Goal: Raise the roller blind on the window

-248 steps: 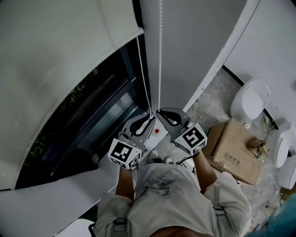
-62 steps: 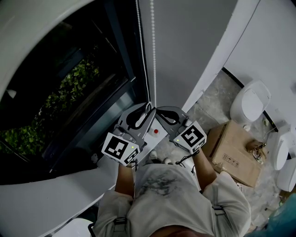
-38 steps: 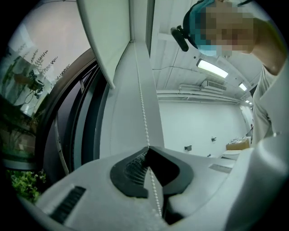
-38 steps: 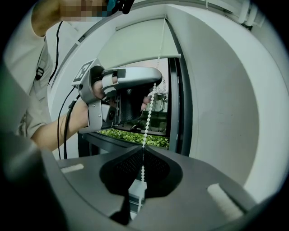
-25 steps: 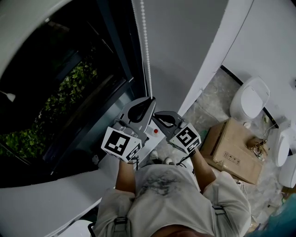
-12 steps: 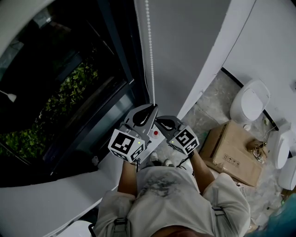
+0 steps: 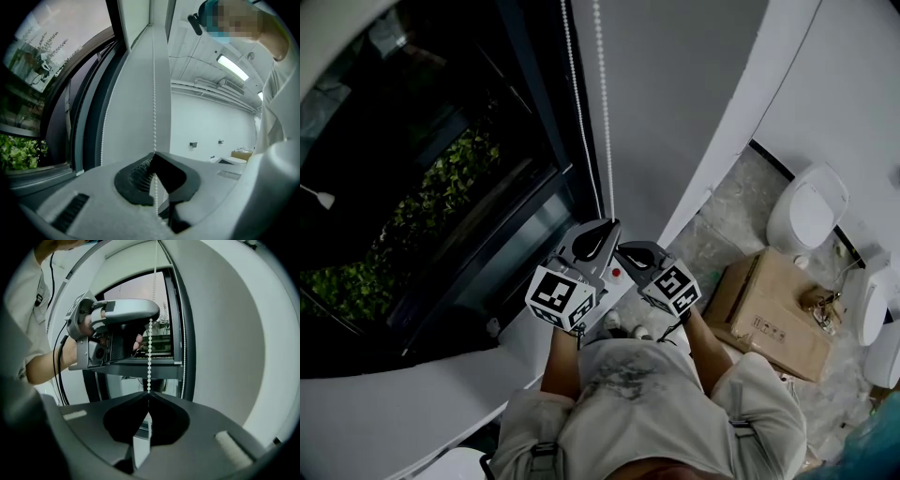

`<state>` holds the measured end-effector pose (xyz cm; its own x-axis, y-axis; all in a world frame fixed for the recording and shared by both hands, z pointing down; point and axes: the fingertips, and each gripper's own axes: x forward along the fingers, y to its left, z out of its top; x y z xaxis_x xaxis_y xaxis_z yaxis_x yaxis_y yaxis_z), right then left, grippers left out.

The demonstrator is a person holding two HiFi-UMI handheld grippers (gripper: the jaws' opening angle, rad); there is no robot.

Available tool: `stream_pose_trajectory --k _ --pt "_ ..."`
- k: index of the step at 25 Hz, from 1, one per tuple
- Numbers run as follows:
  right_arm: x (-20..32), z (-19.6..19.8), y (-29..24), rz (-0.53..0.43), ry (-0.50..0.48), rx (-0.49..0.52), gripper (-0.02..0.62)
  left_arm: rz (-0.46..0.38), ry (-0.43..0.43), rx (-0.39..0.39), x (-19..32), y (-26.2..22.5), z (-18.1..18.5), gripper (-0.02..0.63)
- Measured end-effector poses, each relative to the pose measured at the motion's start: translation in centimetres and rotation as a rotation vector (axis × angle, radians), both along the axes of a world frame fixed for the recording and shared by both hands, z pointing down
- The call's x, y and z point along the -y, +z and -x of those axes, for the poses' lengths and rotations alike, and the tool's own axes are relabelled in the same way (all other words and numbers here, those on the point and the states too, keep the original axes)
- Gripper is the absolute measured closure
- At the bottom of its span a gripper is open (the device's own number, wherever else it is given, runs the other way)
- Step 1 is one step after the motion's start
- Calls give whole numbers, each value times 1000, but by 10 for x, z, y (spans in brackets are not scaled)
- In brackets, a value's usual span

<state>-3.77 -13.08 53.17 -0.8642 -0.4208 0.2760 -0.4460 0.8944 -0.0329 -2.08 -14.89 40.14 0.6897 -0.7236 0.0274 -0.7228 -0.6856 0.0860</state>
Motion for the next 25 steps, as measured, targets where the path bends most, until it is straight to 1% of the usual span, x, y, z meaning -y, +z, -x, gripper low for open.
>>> stream_pose_trajectory --k 3,10,16,19,21,23,25 --pt "-3 -2 15 37 -8 -33 584 22 -2 1 0 12 0 597" --pt "-4 -4 37 68 8 -35 584 71 -6 12 -1 39 -1 597" --pt "-4 -7 43 87 28 -37 581 73 -9 18 -2 45 0 597" --pt "-3 -11 31 102 46 15 572 72 -12 23 -1 44 2 597" --pt "-3 -14 14 107 46 72 547 71 -15 22 0 44 5 597" --pt "-1 -20 -9 90 46 116 538 70 -16 22 2 43 6 597" --pt "1 -26 -36 52 48 151 537 70 -14 24 2 44 6 597"
